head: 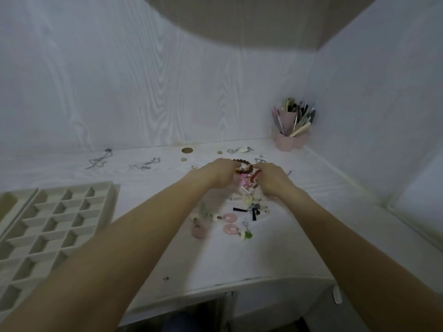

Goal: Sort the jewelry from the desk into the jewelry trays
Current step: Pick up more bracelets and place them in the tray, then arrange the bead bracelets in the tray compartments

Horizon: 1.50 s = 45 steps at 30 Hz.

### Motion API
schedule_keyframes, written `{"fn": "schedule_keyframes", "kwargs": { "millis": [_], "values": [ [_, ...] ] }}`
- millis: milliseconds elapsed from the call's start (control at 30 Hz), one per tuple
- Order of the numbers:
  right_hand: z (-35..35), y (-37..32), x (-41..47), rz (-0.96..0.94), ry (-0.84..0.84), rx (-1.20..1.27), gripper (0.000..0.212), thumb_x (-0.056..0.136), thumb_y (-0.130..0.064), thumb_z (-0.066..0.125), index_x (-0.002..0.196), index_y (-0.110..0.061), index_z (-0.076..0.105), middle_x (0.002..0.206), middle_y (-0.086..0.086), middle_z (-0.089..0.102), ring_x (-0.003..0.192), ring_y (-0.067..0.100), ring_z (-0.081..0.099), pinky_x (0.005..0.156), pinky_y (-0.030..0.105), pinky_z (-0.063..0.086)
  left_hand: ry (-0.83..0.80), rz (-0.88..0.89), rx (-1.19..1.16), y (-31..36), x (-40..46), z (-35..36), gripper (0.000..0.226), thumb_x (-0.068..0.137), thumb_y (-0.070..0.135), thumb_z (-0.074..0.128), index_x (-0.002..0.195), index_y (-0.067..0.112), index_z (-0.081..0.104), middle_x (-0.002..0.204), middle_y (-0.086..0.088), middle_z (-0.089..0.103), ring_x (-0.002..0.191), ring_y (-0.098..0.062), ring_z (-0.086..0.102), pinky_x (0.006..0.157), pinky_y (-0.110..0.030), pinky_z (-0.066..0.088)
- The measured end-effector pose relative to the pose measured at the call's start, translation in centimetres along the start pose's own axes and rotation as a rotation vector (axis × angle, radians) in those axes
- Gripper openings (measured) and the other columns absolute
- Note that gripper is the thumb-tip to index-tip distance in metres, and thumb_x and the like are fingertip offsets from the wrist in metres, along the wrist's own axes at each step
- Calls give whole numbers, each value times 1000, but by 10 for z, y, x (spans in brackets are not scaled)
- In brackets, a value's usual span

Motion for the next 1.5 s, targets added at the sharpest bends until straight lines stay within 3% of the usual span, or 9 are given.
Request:
{"fn": "schedule_keyframes", "kwargs": {
  "millis": [233,400,567,667,733,1033,1167,1333,1500],
  "values": [
    [5,32,26,75,-9,-21,19,96,-1,41,101,5,58,106,22,62,89,34,58,67,30,38,24,8,185,-1,33,18,31,96,15,40,123,19,55,118,-5,59,112,-28,53,97,-44,35],
    [4,34,34,64,61,-33,12,93,2,45,97,3,56,101,22,60,85,33,56,66,30,39,184,-66,278,0,43,0,27,92,6,50,117,8,58,124,-13,47,122,-31,41,101,-43,31],
    [4,35,40,70,58,-46,28,86,10,48,64,-7,43,68,8,43,80,28,49,65,30,37,152,-85,92,-11,48,-4,29,92,23,56,114,6,61,122,-11,40,118,-29,37,98,-42,33],
    [2,32,43,63,73,-22,18,85,8,50,98,0,60,99,15,59,96,31,56,75,33,45,181,-72,-125,-20,48,-13,28,97,20,48,82,0,60,83,-8,47,79,-23,49,69,-30,39],
    [3,36,43,100,58,24,17,87,7,50,103,0,51,93,14,53,93,28,52,65,31,41,174,-97,-292,-30,43,-17,42,99,19,45,59,8,40,58,-5,34,53,-17,33,51,-27,23],
    [5,28,40,175,26,290,33,92,-1,45,61,-8,37,62,7,41,63,24,50,56,26,34,166,-274,-1013,-59,14,-29,29,101,20,39,77,11,55,72,0,54,66,-12,51,70,-24,40],
    [5,12,37,108,33,592,27,94,-3,46,91,20,60,88,31,62,74,31,63,63,32,38,188,-318,-1222,-63,-1,-31,34,100,18,35,71,13,52,66,-1,48,61,-15,48,67,-26,40],
    [2,-10,34,32,5,796,27,96,-2,46,72,-9,55,73,9,59,71,23,58,90,45,51,191,-285,-1533,-67,-19,-42,38,101,34,38,69,16,45,52,5,35,48,-11,32,52,-22,34],
    [1,-23,24,21,16,842,24,97,-3,45,77,-9,55,76,12,60,64,19,58,75,37,52,213,-197,-1550,-69,-47,-67,34,96,34,50,66,19,40,48,9,24,40,-6,20,36,-15,19]
  ]
}}
Point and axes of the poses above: each hand's wrist, its own x-axis towards the middle knuckle, its own z-axis out of the palm, y = z × x, the point moved 9 cm from there along x, towards the middle knuckle
